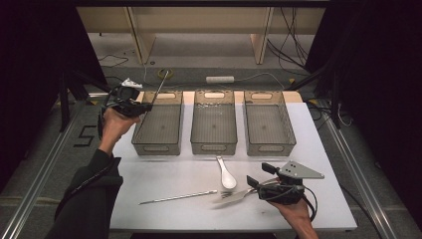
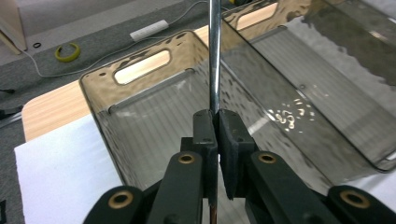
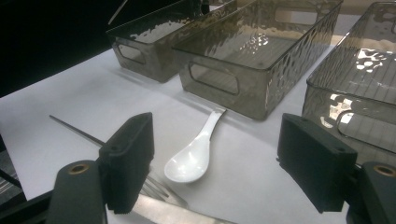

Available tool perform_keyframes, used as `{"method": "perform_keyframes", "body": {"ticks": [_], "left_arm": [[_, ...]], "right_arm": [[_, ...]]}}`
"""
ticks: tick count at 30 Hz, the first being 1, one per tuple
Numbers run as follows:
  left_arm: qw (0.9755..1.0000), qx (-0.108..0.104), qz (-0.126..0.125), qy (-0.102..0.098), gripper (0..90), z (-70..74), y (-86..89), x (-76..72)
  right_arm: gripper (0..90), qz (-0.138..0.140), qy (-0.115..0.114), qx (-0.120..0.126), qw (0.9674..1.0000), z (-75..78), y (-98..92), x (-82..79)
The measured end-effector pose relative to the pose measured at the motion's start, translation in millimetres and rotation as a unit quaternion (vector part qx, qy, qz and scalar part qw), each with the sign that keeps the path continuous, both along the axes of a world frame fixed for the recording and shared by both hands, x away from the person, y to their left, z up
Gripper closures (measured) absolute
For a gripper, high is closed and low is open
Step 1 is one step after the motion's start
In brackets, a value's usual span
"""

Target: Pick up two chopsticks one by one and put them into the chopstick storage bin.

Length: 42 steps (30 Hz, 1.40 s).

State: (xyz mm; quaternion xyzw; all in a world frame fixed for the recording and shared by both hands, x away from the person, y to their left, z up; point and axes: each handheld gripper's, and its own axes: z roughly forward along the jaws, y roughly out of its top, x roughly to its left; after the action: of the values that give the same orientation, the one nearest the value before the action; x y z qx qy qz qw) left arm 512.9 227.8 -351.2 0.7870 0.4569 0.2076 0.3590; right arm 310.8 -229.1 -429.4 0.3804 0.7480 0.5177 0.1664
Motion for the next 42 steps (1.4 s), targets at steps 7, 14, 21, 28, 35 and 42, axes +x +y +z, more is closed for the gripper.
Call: {"method": "perform_keyframes", "body": {"ticks": [7, 14, 21, 28, 35, 42], "left_arm": [[0.9997, 0.008, 0.021, 0.001, 85.5, -19.0, 2.5, 3.9], [0.9995, 0.012, 0.03, 0.005, 85.5, -36.3, 2.0, 4.8], [0.9991, 0.012, 0.039, 0.015, 85.4, -48.4, 1.3, 6.4], [0.9978, 0.019, 0.054, 0.033, 84.5, -57.4, 1.8, 10.7], [0.9968, -0.003, 0.062, 0.05, 64.5, -56.3, 5.5, 9.0], [0.9973, -0.022, 0.006, 0.07, 41.3, -45.8, -2.3, -16.4]], "right_arm": [[28.2, 0.002, 0.0, 0.001, 1.0, -0.2, 1.4, -0.1], [28.2, 0.002, 0.001, 0.001, 1.0, -0.2, 0.6, 0.1], [28.2, 0.002, 0.001, 0.001, 1.0, -0.2, 1.0, -0.3], [28.2, 0.003, 0.0, 0.0, 1.0, -0.2, 1.2, -0.3], [28.2, 0.002, 0.001, 0.0, 1.0, 0.1, 0.4, -0.7], [28.2, 0.001, -0.001, 0.0, 1.0, 0.3, 0.3, -1.0]]}}
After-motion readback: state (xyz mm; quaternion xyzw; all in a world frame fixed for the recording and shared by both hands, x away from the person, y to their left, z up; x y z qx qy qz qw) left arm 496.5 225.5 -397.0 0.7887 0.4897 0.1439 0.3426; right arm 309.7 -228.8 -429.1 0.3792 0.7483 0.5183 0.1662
